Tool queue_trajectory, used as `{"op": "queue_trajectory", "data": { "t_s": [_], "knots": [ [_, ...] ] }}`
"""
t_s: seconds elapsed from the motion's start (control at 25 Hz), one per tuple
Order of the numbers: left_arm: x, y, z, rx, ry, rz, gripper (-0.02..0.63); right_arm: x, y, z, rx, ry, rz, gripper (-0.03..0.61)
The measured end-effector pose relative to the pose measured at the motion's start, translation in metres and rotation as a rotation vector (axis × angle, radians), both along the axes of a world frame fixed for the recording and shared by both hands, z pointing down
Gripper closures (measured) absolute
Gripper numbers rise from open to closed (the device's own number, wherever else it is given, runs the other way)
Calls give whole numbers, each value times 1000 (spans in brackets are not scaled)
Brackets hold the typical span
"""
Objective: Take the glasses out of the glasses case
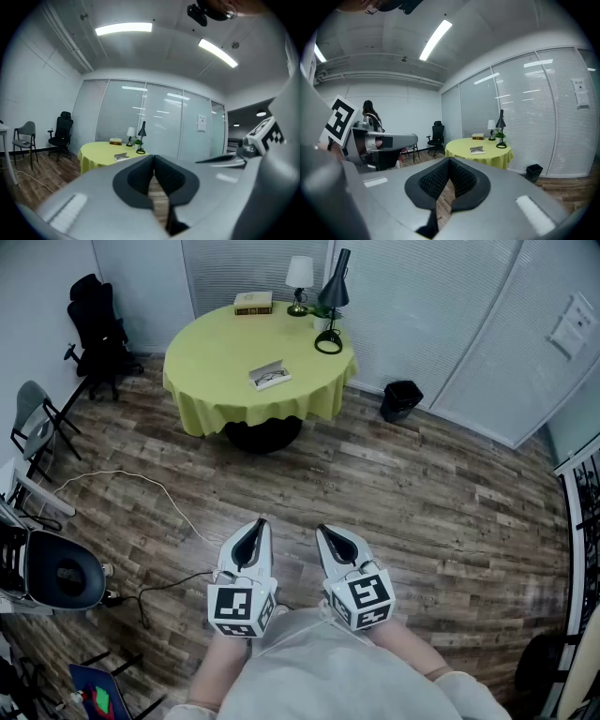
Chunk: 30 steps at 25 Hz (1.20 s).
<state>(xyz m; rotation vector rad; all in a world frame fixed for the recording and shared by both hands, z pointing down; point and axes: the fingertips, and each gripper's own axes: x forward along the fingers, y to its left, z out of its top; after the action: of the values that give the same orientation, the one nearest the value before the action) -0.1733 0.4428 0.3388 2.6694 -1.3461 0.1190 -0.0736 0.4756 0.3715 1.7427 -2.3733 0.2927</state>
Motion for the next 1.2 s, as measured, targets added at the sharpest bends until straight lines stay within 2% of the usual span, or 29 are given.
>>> {"op": "queue_trajectory", "data": {
  "t_s": [0.36,0.68,0.96,1.2],
  "knots": [
    [-15,-13,1,-1,5,17,606,-17,-14,1,-9,-2,5,580],
    [-41,-28,17,-36,-3,35,606,-40,-29,21,-68,-70,43,580],
    [-50,-40,44,-76,-46,59,606,-46,-43,42,-132,-38,50,580],
    [-42,-71,54,-95,-33,16,606,-34,-82,49,-139,-15,19,580]
  ]
}}
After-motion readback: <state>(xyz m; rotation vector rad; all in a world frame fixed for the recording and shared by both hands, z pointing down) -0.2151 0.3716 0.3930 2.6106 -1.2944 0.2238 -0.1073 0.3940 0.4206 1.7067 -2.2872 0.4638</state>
